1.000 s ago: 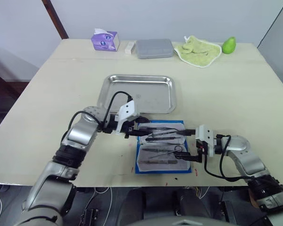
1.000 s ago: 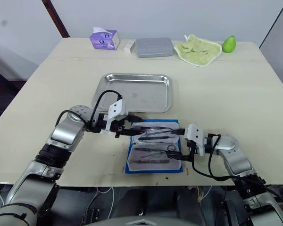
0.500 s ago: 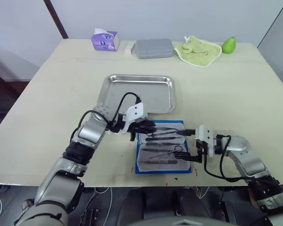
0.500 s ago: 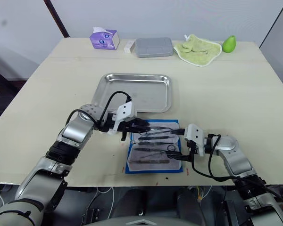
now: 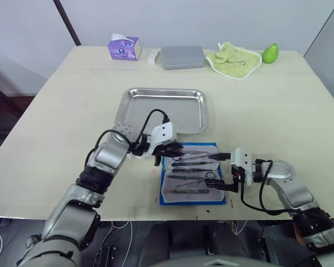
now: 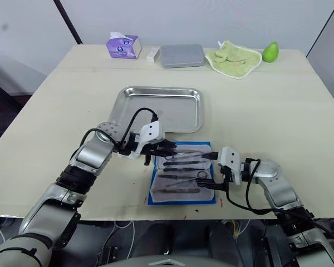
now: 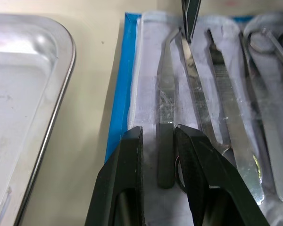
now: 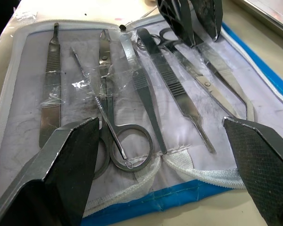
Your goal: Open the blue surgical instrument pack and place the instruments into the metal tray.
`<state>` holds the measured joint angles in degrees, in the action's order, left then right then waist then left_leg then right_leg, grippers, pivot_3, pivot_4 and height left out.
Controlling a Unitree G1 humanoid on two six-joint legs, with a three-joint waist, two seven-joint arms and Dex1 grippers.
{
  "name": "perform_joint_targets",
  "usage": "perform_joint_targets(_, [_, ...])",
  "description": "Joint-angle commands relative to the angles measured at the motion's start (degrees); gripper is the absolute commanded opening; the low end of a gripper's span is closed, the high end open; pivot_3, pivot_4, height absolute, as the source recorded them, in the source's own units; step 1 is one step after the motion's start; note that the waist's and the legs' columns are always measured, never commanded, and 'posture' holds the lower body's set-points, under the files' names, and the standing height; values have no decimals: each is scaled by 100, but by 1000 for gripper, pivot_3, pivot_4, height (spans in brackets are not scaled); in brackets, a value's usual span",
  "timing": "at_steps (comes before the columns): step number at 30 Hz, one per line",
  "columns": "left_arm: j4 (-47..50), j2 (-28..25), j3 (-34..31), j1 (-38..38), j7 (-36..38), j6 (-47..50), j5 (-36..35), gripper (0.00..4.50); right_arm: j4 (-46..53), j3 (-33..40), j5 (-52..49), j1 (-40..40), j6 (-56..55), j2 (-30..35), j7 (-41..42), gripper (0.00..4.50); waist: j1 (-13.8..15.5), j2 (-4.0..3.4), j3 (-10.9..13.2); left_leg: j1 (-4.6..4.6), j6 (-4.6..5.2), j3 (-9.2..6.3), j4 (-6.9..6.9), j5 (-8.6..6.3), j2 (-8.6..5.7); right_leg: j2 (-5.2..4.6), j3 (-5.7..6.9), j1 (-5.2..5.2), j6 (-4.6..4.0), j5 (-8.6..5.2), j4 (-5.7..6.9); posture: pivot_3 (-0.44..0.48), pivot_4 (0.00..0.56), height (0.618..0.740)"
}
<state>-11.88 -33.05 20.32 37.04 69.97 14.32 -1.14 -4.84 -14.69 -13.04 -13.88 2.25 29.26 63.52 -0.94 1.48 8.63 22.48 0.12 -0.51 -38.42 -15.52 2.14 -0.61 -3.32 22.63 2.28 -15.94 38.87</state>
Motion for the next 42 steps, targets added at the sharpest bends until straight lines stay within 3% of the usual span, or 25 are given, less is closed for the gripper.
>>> perform_joint_targets(1, [45, -29, 113, 65, 6, -84, 179, 1197, -218, -222, 278, 188, 239, 46, -41, 4500, -2, -1, 0, 0, 0, 0, 0, 0, 0, 0, 0, 0, 0, 0, 0, 0, 150, 740])
perform_joint_targets(3, [33, -26, 156, 57, 41, -96, 219, 1197, -219, -226, 277, 186, 242, 40, -43, 4500, -1, -1, -1, 0, 0, 0, 0, 0, 0, 0, 0, 0, 0, 0, 0, 0, 150, 740])
perform_joint_targets(7, [-13, -4, 193, 55, 52, -99, 297, 66, -212, -232, 275, 187, 253, 33, -48, 4500, 1, -2, -2, 0, 0, 0, 0, 0, 0, 0, 0, 0, 0, 0, 0, 0, 150, 740])
perform_joint_targets(42, [470, -450, 362, 742, 816, 849, 458, 66, -301, -532, 486, 24, 522, -7, -82, 4500, -139, -4, -3, -2, 0, -7, 2, 0, 3, 8, -1, 0, -4, -3, 1, 0, 150, 740])
